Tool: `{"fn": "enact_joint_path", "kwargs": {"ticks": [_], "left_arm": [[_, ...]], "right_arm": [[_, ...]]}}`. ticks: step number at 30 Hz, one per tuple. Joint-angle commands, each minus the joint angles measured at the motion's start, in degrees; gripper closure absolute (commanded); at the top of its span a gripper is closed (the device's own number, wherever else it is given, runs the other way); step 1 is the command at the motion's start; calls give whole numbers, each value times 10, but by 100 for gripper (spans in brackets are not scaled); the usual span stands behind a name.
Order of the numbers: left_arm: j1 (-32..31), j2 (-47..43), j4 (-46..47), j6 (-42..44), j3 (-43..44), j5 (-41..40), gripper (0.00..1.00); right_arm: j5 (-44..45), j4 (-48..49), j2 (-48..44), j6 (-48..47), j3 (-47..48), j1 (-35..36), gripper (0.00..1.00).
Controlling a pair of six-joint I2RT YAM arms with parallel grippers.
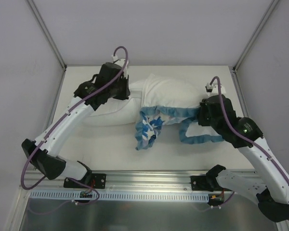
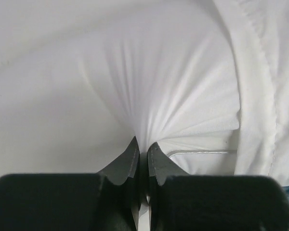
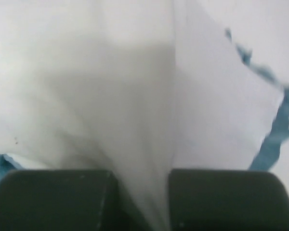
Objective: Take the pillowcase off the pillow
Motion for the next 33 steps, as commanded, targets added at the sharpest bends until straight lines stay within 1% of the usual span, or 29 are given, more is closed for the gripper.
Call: {"fn": "enact_joint_path", "kwargs": {"ticks": [1,3,4,5,6,7,8,9,10,11,13,16,18,20,21,23,24,25,26,27,28,30,33], "left_arm": [[108,-77,-52,28,74,-43,100],[151,-92,-56,20,76,-18,100],[172,-105,-56,16,71,-7,100],[207,-109,-56,13,67,13,100],[221,-111,-56,7,61,20,100],[232,-115,-56,4,50,28,100],[249,-116,-56,0,44,44,100],[253,-116,-56,-5,40,50,100],[255,-113,-56,-9,34,54,100],[256,-111,-56,-10,34,56,100],[257,-102,-56,-14,35,69,100],[257,-93,-56,-18,38,75,100],[257,-91,-56,-18,39,72,100],[265,-89,-56,-16,40,71,100],[272,-89,-57,-16,42,76,100],[311,-86,-58,-22,43,109,100],[330,-84,-57,-25,42,124,100],[372,-82,-57,-28,41,158,100],[391,-81,-57,-31,40,171,100],[404,-78,-57,-40,39,178,100],[418,-78,-57,-44,38,186,100],[425,-72,-56,-51,43,188,100],[438,-66,-57,-58,46,185,100]], "right_arm": [[102,-48,-37,-41,101,-14,99],[121,-55,-52,-51,102,-15,97],[143,-56,-68,-57,95,-16,94],[151,-56,-75,-62,83,-17,91],[156,-57,-81,-65,57,-19,89],[164,-60,-88,-65,44,-29,83],[163,-65,-88,-65,31,-35,82],[158,-64,-89,-64,17,-42,82],[140,-64,-86,-62,-5,-61,88],[131,-63,-83,-55,-14,-70,98],[96,-62,-77,-51,-25,-83,99],[64,-36,-71,-56,-25,-83,99],[75,-32,-62,-54,-17,-83,99],[123,-41,-53,-56,4,-95,99],[142,-47,-45,-59,14,-124,99],[139,-55,-42,-61,42,-171,99],[118,-55,-45,-64,50,-232,99],[102,-55,-47,-64,56,-264,99],[87,-55,-47,-64,60,-300,99],[73,-54,-46,-64,67,-330,99],[46,-54,-42,-82,68,-385,99],[17,-55,-34,-85,72,-445,99],[6,-56,-16,-75,86,-480,99]]}}
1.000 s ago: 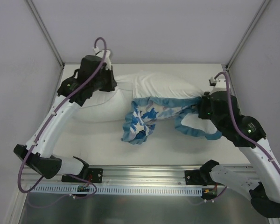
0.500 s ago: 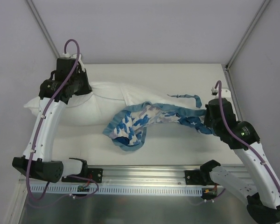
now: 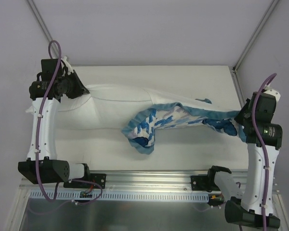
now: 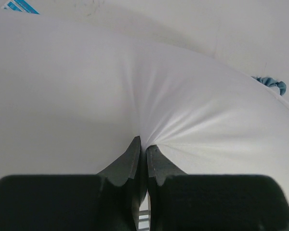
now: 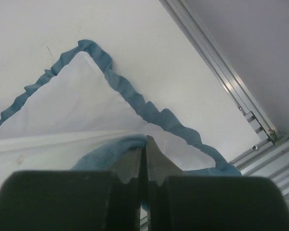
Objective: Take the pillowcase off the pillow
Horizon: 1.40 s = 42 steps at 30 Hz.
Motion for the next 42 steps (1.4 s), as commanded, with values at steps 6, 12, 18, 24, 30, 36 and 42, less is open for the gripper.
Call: {"fn": "enact_joint_path", "kwargs": {"ticks": [6,12,18,24,30,36,42], "left_arm": [[73,8,61,-36,38,-46,100],[123,14,59,-72,53,-43,100],[122,17,60,-80,46,-18,100],[98,5,79,-82,1,-1,100],[52,-8,87,-83,-39,4,100],[8,-27,96,-92,-79,-2,100],[5,-26,96,-83,-82,-2,100]], "right_arm": [[-6,-12,60,18,76,-135,99],[-78,-8,104,44,121,-189,99],[-165,40,84,44,94,-157,99],[-143,66,69,34,10,-52,99],[-109,96,128,27,38,35,99],[-112,28,286,-14,172,93,22],[-126,105,219,-1,-37,193,4]]}}
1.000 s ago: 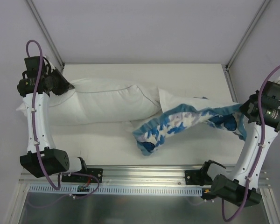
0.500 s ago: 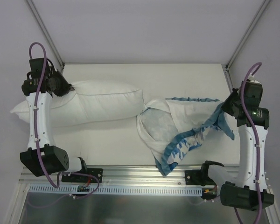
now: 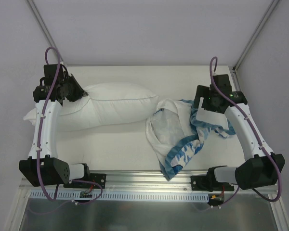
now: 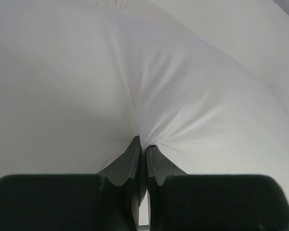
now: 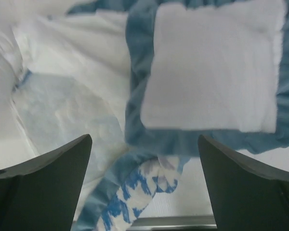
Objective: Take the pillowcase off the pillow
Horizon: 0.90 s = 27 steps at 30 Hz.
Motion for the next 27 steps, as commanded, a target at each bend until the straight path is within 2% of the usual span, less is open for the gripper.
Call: {"fn": "enact_joint_path", "kwargs": {"ticks": [1,5,9,13,17,19,20,22,23,26,27], "left_arm": [[-4,-15,30,-9,6,15,100],[-4,-12,30,-11,14,12,100],[-4,-7,31,-18,18,11,100],[-4,-8,30,-22,15,18,100],[-4,-21,30,-17,8,6,100],[-4,-25,30,-14,5,7,100],[-3,-27,29,-14,6,10,100],[-1,-27,29,-11,5,12,100],[3,-27,28,-10,4,14,100],[9,-31,26,-9,3,22,100],[13,-33,26,-9,3,27,100]], "right_arm": [[-11,21,-54,4,-97,52,4],[-22,71,-83,40,-223,181,4],[-30,120,-54,97,-268,269,4],[24,140,35,173,-260,341,4],[60,165,117,212,-241,369,1],[69,172,142,219,-234,370,15],[76,171,143,220,-231,370,41],[105,158,130,218,-227,361,72],[112,151,120,213,-226,351,98],[131,133,52,190,-229,282,99],[130,128,32,180,-229,233,99]]}}
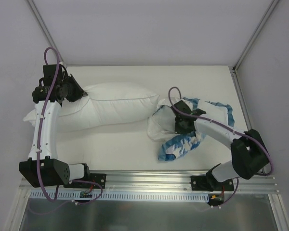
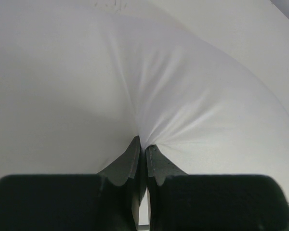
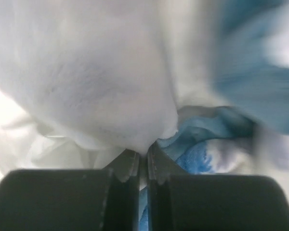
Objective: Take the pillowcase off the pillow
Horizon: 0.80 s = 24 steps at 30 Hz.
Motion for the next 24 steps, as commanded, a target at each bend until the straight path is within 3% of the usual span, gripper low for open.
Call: {"fn": "enact_joint_path", "kwargs": {"ticks": [1,5,11,14,19,24], "left_arm": [[14,-29,27,-7,4,30,100],[24,-29,27,-15,32,40,100],[33,7,27,-50,143,72,100],[33,11,26,-74,178,61,100],[33,1,30,-104,177,41,100],[-5,-30,101,-130,39,53,100]], "right_arm": [[51,-25,-97,-27,23,-110,99],[33,-51,-183,-72,77,-278,99],[19,-105,-188,-100,207,-399,99],[11,-112,-196,-91,234,-437,99],[-57,-104,-190,-89,244,-443,99],[-77,-56,-186,-88,172,-403,99]]}}
